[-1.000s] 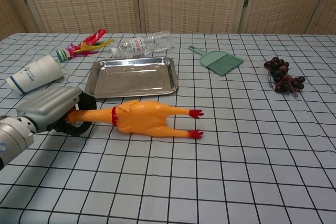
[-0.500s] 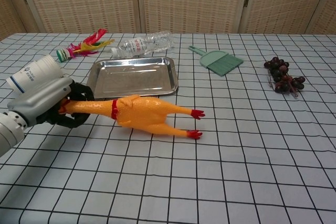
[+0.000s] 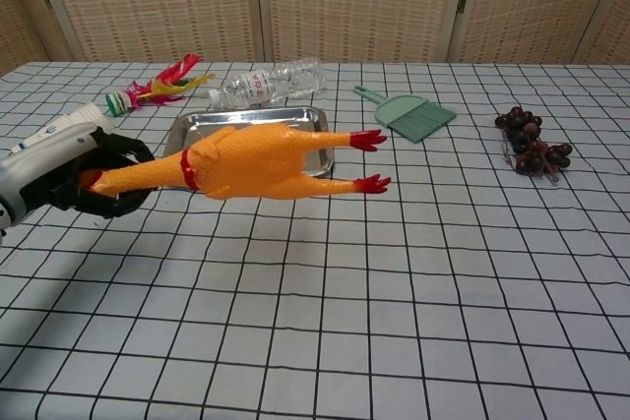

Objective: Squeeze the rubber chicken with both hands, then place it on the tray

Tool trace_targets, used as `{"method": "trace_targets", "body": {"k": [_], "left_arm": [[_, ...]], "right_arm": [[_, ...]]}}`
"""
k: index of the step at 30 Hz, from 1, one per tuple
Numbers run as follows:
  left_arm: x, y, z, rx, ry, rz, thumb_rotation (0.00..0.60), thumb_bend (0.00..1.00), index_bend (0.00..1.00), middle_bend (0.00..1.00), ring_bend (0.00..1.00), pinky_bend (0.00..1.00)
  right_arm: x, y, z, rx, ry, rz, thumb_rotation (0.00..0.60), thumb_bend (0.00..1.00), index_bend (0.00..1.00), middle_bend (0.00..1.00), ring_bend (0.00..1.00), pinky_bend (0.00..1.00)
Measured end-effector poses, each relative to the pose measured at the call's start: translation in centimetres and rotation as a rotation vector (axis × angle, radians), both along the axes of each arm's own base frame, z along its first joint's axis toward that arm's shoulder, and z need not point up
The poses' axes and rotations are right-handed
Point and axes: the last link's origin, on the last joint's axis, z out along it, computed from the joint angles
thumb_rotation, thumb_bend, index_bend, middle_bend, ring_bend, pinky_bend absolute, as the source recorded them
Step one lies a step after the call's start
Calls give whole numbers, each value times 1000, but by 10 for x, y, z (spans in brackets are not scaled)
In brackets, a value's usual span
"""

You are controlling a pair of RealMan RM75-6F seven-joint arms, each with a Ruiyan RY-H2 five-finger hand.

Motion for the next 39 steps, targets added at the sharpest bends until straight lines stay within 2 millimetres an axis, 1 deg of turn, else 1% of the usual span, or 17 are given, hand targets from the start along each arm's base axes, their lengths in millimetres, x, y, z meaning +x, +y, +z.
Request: {"method": "trace_targets", "body": {"k": [2, 5, 9, 15, 20, 27, 33, 39], "left_arm": [[1, -1, -1, -15, -5, 5, 600, 797, 861, 676, 579, 632], [5, -2, -4, -22, 0, -4, 600, 796, 861, 675, 578, 632], [14, -4, -8, -35, 7, -25, 600, 797, 861, 675, 578, 632], [27, -6, -14, -52, 17, -51, 600, 797, 861, 675, 578, 632], [33, -9, -16, -57, 8, -62, 600, 797, 862, 674, 579, 632], [38, -12, -18, -61, -3, -79, 600, 796, 862, 674, 578, 632], [45, -14, -20, -63, -12, -97, 600, 796, 862, 675, 579, 633], [49, -15, -22, -65, -15, -105, 600, 796, 862, 675, 578, 633]], "right_arm": [[8, -3, -5, 22, -24, 21, 600, 147, 0, 0, 0, 0], [27, -11, -14, 74, -64, 54, 600, 147, 0, 0, 0, 0], [66, -30, -25, 163, -102, 115, 600, 147, 0, 0, 0, 0], [110, -61, -38, 240, -116, 150, 600, 147, 0, 0, 0, 0], [137, -85, -47, 266, -118, 152, 600, 147, 0, 0, 0, 0], [174, -113, -67, 353, -156, 108, 600, 147, 0, 0, 0, 0], [202, -127, -87, 454, -205, 55, 600, 147, 0, 0, 0, 0], [232, -133, -106, 565, -267, 16, 600, 147, 0, 0, 0, 0]]}}
